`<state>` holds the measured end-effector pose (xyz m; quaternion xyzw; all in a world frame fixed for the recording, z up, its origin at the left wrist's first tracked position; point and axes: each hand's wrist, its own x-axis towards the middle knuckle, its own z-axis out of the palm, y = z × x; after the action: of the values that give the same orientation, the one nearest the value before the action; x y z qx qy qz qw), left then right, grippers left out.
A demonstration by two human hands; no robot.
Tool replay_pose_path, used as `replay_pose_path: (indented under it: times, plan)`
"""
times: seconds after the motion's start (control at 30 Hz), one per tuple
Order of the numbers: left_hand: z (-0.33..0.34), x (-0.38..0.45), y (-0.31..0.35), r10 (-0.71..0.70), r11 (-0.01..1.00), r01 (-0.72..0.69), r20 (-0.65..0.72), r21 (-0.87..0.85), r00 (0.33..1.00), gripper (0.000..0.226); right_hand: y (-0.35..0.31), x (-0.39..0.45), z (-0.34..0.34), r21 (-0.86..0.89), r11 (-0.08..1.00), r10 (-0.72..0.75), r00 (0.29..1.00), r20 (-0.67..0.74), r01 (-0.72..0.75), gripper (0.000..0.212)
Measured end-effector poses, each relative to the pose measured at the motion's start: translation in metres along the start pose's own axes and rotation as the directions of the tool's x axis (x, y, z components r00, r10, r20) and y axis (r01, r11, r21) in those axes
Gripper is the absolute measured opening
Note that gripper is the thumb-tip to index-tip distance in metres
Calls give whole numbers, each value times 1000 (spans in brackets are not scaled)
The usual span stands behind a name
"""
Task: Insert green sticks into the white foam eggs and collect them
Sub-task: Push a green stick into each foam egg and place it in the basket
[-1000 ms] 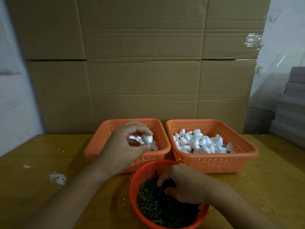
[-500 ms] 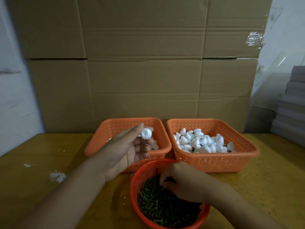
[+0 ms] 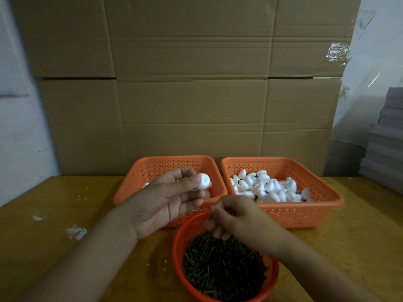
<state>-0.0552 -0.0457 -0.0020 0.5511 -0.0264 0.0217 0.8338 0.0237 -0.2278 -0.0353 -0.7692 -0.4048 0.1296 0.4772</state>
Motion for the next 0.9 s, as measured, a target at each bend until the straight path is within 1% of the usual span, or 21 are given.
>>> replay_pose_path:
  times: [0.03,0.07,0.13,0.17,0.23,0.3,0.37,0.43,0.5,0.6,0.77,0.9]
  plan:
    - [0,0,1,8,1000,-8,2,-11,1000,28,-3,0,-2,183,983,24,1000,10,-25,23]
    - [0,0,2,16,1000,-16,7,-19,1000,30,-6,0,-4,343,938,38,999,15,-40,20]
    - [-1,0,3,29,999,-29,14,-23,999,34,-13,-2,-8,598,799,65,998,15,-60,16]
    - [-1,0,3,34,999,-33,11,-19,999,35,-15,-3,-10,684,727,77,997,12,-64,15]
    - [-3,0,2,38,999,-38,0,-16,999,35,-18,-3,-13,777,626,93,996,2,-60,13]
    - [-4,2,1,38,999,-39,-6,-21,999,37,-21,-3,-15,809,585,103,995,-1,-59,13]
    - [-4,2,1,39,999,-39,-5,-25,999,40,-21,-3,-16,822,566,118,993,-7,-61,10]
    - [-5,2,2,43,999,-44,-5,-25,999,44,-21,-2,-17,826,560,147,989,-21,-66,7]
    - [-6,2,2,48,999,-48,0,-22,999,42,-21,-2,-17,823,564,158,987,-30,-65,6]
    - [-7,2,2,55,998,-54,11,-13,998,32,-21,-2,-17,814,577,140,990,-30,-57,5]
    - [-9,1,1,61,998,-61,23,-5,998,33,-22,-4,-20,803,596,87,996,-37,-22,9]
    - [-6,1,0,126,987,-125,-4,101,992,31,-21,-4,-21,806,592,40,999,-29,-1,20]
